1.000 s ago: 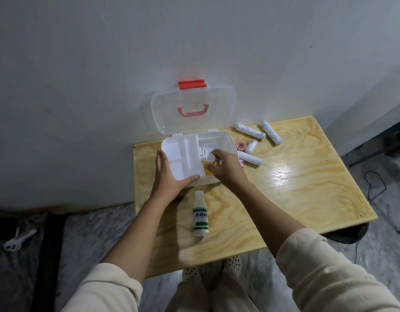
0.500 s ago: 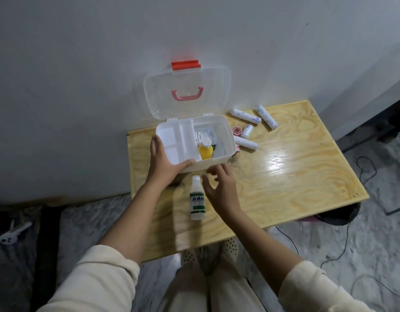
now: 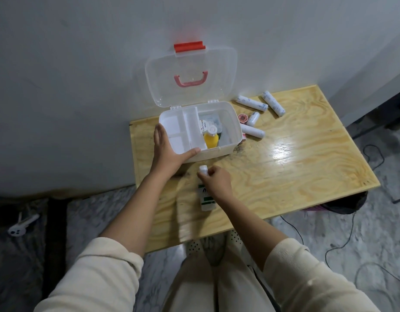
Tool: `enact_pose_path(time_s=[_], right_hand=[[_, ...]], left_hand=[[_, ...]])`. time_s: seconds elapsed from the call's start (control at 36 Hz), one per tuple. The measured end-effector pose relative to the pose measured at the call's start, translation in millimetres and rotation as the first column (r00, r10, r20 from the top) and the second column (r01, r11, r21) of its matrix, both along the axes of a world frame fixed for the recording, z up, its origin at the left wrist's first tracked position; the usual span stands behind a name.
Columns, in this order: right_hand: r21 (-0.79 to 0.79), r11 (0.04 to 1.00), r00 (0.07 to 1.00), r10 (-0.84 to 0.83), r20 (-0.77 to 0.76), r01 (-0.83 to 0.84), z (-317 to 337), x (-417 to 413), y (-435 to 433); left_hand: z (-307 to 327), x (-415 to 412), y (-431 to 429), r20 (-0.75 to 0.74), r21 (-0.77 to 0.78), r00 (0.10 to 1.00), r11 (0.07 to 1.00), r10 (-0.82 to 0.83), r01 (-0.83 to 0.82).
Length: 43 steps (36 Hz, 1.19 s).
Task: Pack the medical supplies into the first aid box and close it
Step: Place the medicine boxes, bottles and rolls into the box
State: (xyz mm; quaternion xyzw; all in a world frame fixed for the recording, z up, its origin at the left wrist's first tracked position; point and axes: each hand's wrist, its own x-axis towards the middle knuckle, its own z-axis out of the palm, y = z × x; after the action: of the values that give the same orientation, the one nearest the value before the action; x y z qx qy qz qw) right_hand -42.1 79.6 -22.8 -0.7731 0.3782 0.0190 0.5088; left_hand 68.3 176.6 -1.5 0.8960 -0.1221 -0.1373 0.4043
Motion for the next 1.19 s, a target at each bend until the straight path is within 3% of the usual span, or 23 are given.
enact_pose_path(time_s=[0.39, 0.53, 0.67, 0.83, 0.94, 1.19], right_hand=[[-0.209, 0.947, 0.918, -0.156, 0.364, 0.244, 30.6, -39.2, -47.4], [-0.268, 0.863, 0.782, -0.206, 0.588, 0.429, 60.7, -30.1, -63.2], [-0.134, 0.895, 0.674, -0.214, 0.707, 0.424, 93.3, -3.0, -72.7], [-0.224, 0.968, 0.799, 0.045, 0.599, 0.114, 98.2, 22.1, -77.2], [-0.358, 0.930, 0.870, 0.246, 0.427, -0.086, 81.8, 27.8, -79.4], [-0.411, 0.892, 0.922, 0.304, 0.238, -0.188, 59.9, 27.2, -82.1]], left_hand=[[3.2, -0.9, -0.2, -0.020, -0.033, 1.000, 0.999, 0.006, -0.006], [2.3, 0.2, -0.2, -0.026, -0.048, 1.000, 0.999, 0.013, -0.014], [1.5, 1.0, 0.1, -0.035, -0.062, 0.999, 0.998, 0.021, -0.023], [2.2, 2.4, -2.6, -0.032, -0.124, 0.998, 0.991, 0.047, -0.051], [4.6, 1.5, -4.5, 0.003, -0.149, 0.999, 0.987, 0.052, -0.051], [2.2, 0.8, 0.9, -0.005, -0.116, 1.000, 0.993, 0.025, -0.026]])
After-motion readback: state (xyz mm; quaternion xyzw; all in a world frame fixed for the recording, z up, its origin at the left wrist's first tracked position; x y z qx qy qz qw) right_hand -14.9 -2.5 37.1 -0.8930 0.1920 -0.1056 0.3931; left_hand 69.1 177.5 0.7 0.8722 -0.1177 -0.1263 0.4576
